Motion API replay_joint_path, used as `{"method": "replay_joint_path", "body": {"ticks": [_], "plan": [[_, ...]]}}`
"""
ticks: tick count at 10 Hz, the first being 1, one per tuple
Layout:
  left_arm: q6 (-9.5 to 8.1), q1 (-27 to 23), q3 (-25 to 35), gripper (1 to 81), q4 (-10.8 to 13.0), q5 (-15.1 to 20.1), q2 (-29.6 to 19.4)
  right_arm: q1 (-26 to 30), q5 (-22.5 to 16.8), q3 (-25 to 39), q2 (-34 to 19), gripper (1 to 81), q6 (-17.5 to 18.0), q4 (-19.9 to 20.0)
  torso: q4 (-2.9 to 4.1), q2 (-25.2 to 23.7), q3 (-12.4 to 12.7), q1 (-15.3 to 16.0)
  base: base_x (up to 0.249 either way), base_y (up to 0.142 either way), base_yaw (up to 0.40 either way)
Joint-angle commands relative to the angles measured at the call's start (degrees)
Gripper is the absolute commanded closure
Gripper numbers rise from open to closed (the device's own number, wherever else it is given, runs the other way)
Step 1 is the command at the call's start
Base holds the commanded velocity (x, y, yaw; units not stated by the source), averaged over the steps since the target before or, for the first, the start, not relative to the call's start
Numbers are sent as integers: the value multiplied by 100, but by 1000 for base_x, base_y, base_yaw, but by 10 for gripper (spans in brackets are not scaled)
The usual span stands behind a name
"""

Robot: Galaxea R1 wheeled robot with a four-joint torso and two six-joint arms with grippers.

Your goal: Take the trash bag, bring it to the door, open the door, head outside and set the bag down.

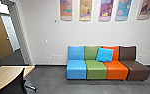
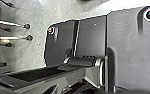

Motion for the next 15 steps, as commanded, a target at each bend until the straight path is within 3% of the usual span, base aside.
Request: {"method": "replay_joint_path", "body": {"ticks": [1,10,12,15], "plan": [[-27,-300,53,10,-28,330,-25,268,-306,87,-25,10,-11,2,0,0,0,0,114,0,0],[-27,-283,53,10,-19,339,-25,233,-341,131,-43,10,-11,-16,0,2,-2,5,44,0,0],[-27,-283,97,10,-19,348,-77,216,-358,497,-243,10,-46,-33,0,0,-2,0,0,0,0],[-27,-300,884,10,-27,339,-742,216,-367,1133,-675,10,-11,28,0,0,-2,0,0,0,0]]}}
